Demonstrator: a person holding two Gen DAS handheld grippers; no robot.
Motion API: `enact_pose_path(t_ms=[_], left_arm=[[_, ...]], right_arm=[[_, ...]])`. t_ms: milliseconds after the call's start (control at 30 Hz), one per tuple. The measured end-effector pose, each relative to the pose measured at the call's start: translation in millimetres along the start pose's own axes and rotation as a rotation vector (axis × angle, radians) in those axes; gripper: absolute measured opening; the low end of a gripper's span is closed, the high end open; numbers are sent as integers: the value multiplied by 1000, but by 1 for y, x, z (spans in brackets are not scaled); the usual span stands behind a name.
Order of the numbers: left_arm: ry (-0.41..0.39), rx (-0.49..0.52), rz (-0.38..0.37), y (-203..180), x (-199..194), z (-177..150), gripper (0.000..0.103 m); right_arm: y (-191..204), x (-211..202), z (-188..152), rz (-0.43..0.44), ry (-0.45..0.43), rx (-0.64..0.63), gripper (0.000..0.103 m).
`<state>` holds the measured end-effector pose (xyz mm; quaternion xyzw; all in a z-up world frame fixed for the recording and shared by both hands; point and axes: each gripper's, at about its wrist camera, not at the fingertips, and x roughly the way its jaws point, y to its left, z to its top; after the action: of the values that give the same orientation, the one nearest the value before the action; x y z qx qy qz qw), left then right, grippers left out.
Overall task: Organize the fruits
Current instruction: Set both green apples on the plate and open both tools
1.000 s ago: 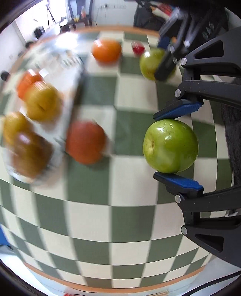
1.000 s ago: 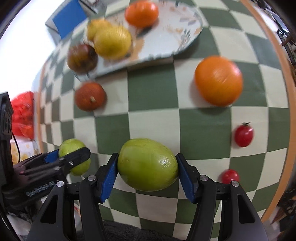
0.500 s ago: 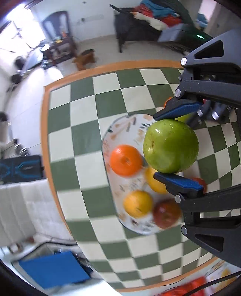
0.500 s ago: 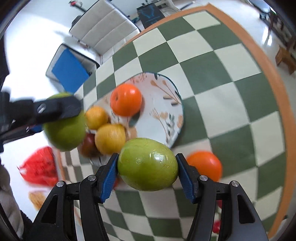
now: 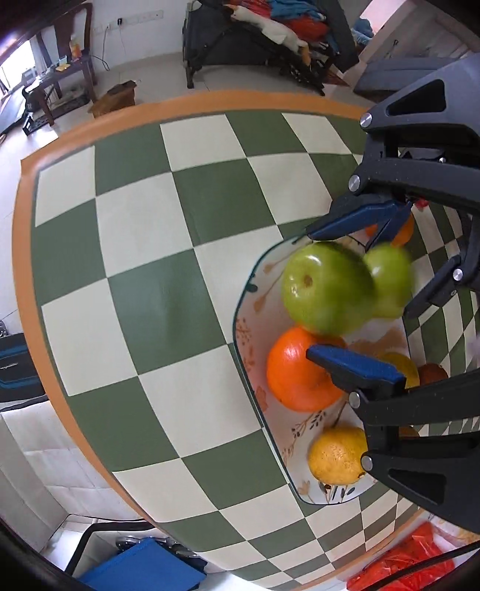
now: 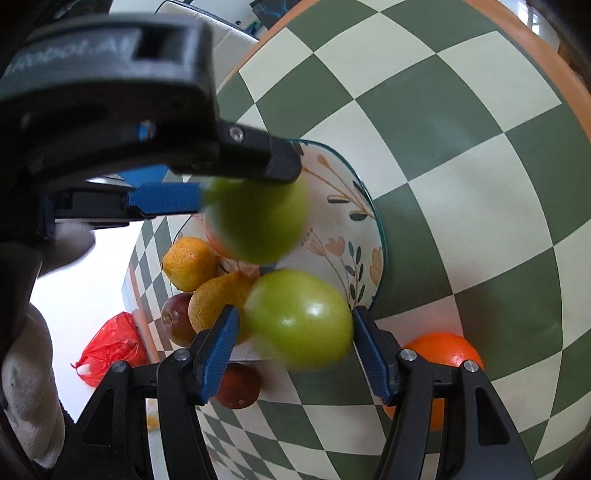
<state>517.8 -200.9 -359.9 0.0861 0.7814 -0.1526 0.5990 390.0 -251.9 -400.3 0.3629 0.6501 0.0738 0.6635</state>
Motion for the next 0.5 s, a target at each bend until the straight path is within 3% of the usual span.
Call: enact_pose_path(t_ms=[67,167,333,400,433,500], left_arm=[[-21,-2,-15,0,-6,0,63],[-61,-8,-13,4,-18,-6,73],[-149,-62,-30,29,-40,-34,74],[-180,-92,3,42,-44,-43,91],[-204,-105,26,50,-47,-51,96],[-240,-126,53,61,-49,-64,96]], right_arm=[[3,0,0,-18,10,-7,74],[8,-2,0,-40,9,-23,74],[24,-20,-5,-160,-27,-114,81],[29,-32,-2,-206,-43,-146,94],[32,-33,-3,-242,-52,-168,95],[38,-35,-6,-316,-62,-209,95]])
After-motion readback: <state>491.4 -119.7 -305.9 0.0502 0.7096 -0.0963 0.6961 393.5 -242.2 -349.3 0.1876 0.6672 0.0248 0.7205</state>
